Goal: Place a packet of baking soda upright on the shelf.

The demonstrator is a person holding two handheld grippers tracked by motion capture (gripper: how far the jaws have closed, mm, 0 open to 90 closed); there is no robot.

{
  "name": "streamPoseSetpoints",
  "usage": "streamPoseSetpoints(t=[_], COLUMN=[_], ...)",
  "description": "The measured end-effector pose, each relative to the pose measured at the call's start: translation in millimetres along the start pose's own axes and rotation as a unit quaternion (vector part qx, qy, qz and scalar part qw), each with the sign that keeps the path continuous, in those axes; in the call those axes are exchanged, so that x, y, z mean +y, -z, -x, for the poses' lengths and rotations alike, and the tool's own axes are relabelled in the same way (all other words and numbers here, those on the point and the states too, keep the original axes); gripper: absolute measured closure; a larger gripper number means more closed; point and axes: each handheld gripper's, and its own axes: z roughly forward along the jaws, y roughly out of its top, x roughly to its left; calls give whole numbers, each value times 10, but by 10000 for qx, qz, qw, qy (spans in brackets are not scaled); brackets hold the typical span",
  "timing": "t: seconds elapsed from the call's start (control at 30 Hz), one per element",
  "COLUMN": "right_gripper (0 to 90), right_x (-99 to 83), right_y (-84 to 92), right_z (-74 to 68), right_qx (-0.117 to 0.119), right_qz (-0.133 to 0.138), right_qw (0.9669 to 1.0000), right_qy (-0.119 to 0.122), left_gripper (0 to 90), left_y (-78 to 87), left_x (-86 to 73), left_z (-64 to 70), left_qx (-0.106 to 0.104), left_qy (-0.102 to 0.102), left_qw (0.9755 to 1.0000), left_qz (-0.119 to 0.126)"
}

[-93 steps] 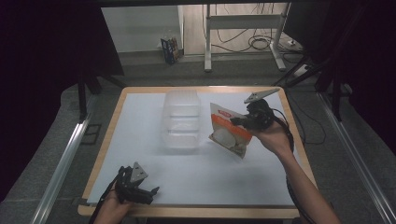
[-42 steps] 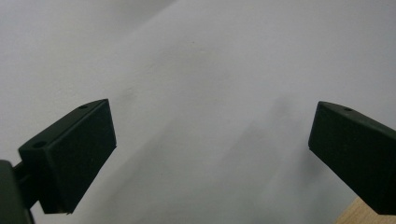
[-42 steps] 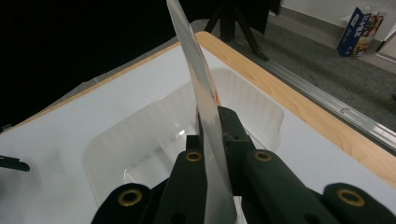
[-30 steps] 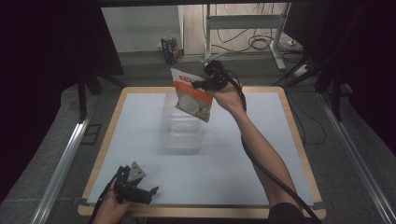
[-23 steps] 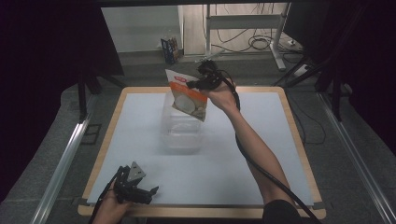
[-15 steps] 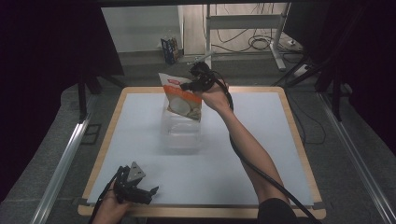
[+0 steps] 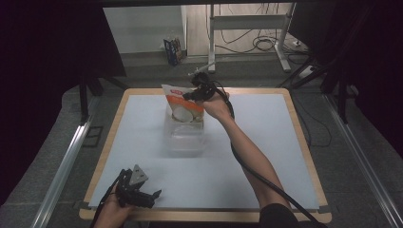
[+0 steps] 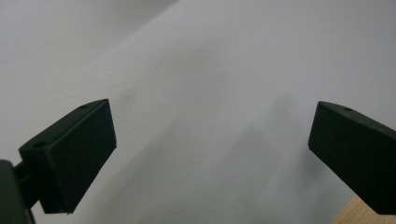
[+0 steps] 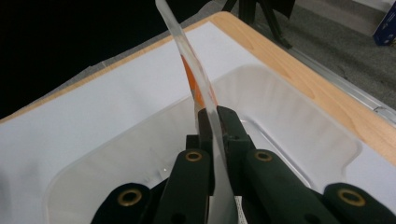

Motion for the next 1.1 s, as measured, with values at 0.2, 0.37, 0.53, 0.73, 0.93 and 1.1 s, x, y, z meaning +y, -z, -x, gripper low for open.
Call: streamPoseSetpoints(t=[0.2,0.37,0.53,0.73,0.93,1.1], right_gripper=[884,884,869,756,584,468], right_x=[-85,-128,-110,-101,-93,-113], right_y=[-41,-25,-24,7,69,107], right_z=[57,87,53,37,23,22], right_qx=[-150,-223,-253,-295,-396,-417], right_qz=[-72,-142,-180,-134,-113,-133], right_qw=[9998,9996,9995,9995,9990,9988], right_qy=[-74,-90,11,62,152,201], left_gripper=[10,10,11,11,11,11], left_y=[-1,-4,-5,-4,-7,-12], left_x=[3,6,5,5,7,9], left_z=[4,7,5,6,10,15], left_qx=[14,25,19,23,33,42], left_qy=[-36,-63,-43,-57,-81,-95], left_qw=[10000,10000,10000,10000,9999,9999], left_qz=[-35,-53,-49,-53,-74,-93])
